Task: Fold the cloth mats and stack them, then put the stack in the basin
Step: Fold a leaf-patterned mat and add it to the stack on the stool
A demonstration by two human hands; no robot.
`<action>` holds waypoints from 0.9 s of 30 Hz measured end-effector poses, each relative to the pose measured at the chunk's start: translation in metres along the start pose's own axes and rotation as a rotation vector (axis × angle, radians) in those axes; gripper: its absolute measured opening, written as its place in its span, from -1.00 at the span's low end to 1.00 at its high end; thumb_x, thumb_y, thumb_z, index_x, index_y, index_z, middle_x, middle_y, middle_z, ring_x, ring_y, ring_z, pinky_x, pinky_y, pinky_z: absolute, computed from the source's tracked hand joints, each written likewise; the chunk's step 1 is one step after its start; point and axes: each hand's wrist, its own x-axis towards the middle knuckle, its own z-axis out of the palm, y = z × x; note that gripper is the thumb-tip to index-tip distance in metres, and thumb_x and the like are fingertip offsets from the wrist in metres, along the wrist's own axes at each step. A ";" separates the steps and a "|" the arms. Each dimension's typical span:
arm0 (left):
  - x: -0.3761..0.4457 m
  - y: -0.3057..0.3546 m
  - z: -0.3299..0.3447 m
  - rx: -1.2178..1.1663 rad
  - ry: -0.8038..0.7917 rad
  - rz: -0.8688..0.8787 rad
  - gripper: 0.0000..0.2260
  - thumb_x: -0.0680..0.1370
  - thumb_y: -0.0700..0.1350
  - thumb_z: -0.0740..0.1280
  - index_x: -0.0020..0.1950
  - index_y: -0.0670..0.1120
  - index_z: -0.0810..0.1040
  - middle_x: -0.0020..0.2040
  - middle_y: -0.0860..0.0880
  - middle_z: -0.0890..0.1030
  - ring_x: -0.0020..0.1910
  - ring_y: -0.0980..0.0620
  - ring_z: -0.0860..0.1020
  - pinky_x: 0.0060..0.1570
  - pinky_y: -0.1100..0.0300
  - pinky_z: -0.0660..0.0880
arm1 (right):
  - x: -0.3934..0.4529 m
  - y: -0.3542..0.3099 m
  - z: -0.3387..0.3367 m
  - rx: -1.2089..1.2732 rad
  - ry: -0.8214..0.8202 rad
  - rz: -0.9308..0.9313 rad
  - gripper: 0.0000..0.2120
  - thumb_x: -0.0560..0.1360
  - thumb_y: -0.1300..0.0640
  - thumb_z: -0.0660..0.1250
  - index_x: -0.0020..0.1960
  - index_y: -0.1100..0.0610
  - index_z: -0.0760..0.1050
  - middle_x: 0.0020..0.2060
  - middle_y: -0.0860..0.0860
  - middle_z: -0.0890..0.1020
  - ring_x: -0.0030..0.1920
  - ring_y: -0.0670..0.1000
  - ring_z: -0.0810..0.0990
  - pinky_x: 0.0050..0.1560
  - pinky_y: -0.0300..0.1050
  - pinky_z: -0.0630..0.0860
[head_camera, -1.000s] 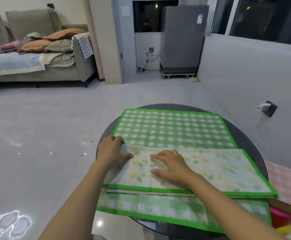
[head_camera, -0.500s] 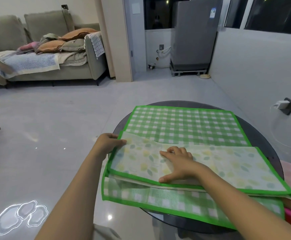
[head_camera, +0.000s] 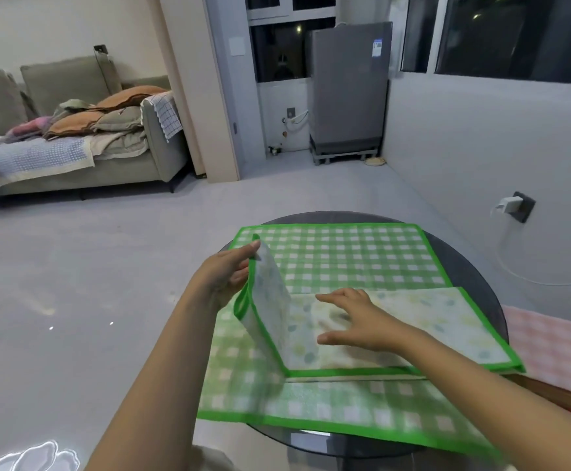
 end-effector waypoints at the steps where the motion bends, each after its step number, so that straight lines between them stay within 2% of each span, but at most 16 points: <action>1: 0.001 -0.002 0.010 -0.023 -0.011 0.010 -0.80 0.50 -0.10 0.38 -0.26 -0.16 0.50 -0.51 0.01 0.43 -0.60 0.13 0.39 -0.56 0.37 0.40 | -0.004 0.006 -0.006 0.020 0.014 0.008 -0.28 0.39 -0.23 0.38 0.45 -0.17 0.17 0.36 -0.12 0.24 0.40 -0.09 0.13 0.38 -0.09 0.22; 4: 0.006 -0.012 0.042 -0.040 -0.045 0.053 -0.83 0.46 -0.09 0.42 -0.19 -0.18 0.54 -0.38 -0.05 0.45 -0.43 0.06 0.40 -0.44 0.34 0.47 | -0.017 0.024 -0.021 0.097 0.063 0.046 -0.42 0.40 -0.21 0.38 0.36 -0.18 0.30 0.27 -0.15 0.38 0.30 -0.13 0.34 0.25 -0.17 0.37; 7: 0.007 -0.024 0.073 -0.024 -0.089 0.074 -0.87 0.50 -0.15 0.38 -0.18 -0.18 0.51 -0.51 0.06 0.47 -0.56 0.16 0.40 -0.49 0.36 0.43 | -0.028 0.039 -0.033 0.192 0.118 0.098 -0.63 0.47 -0.12 0.34 0.26 -0.16 0.42 0.10 -0.16 0.53 0.03 -0.16 0.52 0.00 -0.32 0.44; 10: 0.008 -0.038 0.101 0.013 -0.107 0.043 -0.85 0.49 -0.16 0.40 -0.09 -0.22 0.52 -0.52 0.06 0.51 -0.59 0.17 0.44 -0.48 0.34 0.44 | -0.036 0.054 -0.037 0.317 0.204 0.167 -0.80 0.52 -0.03 0.30 0.14 -0.10 0.51 -0.03 -0.11 0.60 -0.15 -0.11 0.58 -0.13 -0.34 0.48; 13: 0.014 -0.058 0.121 0.103 -0.078 0.008 -0.78 0.45 -0.14 0.45 -0.03 -0.23 0.51 -0.52 0.03 0.48 -0.56 0.11 0.46 -0.41 0.27 0.50 | -0.043 0.061 -0.037 0.425 0.197 0.221 -0.79 0.54 0.06 0.29 0.15 0.04 0.53 -0.10 0.00 0.64 -0.31 -0.16 0.60 -0.38 -0.41 0.43; 15: 0.016 -0.070 0.133 0.146 -0.047 -0.004 -0.77 0.43 -0.16 0.48 -0.03 -0.22 0.51 -0.47 -0.01 0.51 -0.53 0.07 0.48 -0.41 0.24 0.52 | -0.045 0.061 -0.036 0.476 0.175 0.255 -0.79 0.56 0.07 0.26 0.16 0.08 0.52 -0.15 0.01 0.65 -0.38 -0.17 0.58 -0.46 -0.38 0.39; 18: 0.016 -0.084 0.147 0.200 -0.013 -0.010 -0.76 0.42 -0.19 0.49 -0.03 -0.20 0.49 -0.33 -0.06 0.53 -0.51 0.08 0.49 -0.48 0.27 0.49 | -0.046 0.063 -0.035 0.504 0.145 0.319 -0.75 0.56 -0.01 0.22 0.18 0.05 0.49 -0.20 0.02 0.69 -0.38 -0.04 0.57 -0.47 -0.26 0.34; 21: 0.019 -0.098 0.154 0.280 0.018 -0.025 -0.72 0.41 -0.18 0.50 0.02 -0.20 0.50 -0.27 -0.08 0.55 -0.44 0.08 0.51 -0.54 0.31 0.44 | -0.051 0.062 -0.028 0.443 0.123 0.329 -0.70 0.53 -0.09 0.26 0.21 -0.02 0.43 -0.26 -0.03 0.69 -0.39 -0.06 0.58 -0.39 -0.26 0.40; 23: 0.023 -0.107 0.156 0.340 0.033 -0.032 -0.68 0.38 -0.15 0.52 0.04 -0.20 0.51 -0.25 -0.09 0.57 -0.40 0.04 0.53 -0.46 0.25 0.46 | -0.054 0.061 -0.022 0.427 0.136 0.328 -0.64 0.49 -0.11 0.30 0.24 -0.03 0.40 -0.28 -0.07 0.65 -0.38 -0.07 0.57 -0.32 -0.27 0.42; 25: 0.026 -0.112 0.158 0.410 0.034 -0.030 -0.64 0.37 -0.11 0.54 0.06 -0.18 0.50 -0.21 -0.10 0.59 -0.35 0.01 0.55 -0.38 0.18 0.51 | -0.055 0.057 -0.018 0.413 0.148 0.336 -0.57 0.46 -0.10 0.35 0.27 -0.02 0.35 -0.29 -0.12 0.56 -0.38 -0.10 0.54 -0.37 -0.34 0.39; 27: 0.027 -0.113 0.160 0.451 0.015 -0.022 -0.63 0.37 -0.06 0.53 0.06 -0.16 0.49 -0.16 -0.11 0.57 -0.30 -0.01 0.56 -0.36 0.17 0.54 | -0.055 0.055 -0.013 0.363 0.163 0.340 -0.50 0.44 -0.08 0.38 0.31 -0.01 0.30 -0.28 -0.10 0.55 -0.35 -0.12 0.54 -0.33 -0.30 0.40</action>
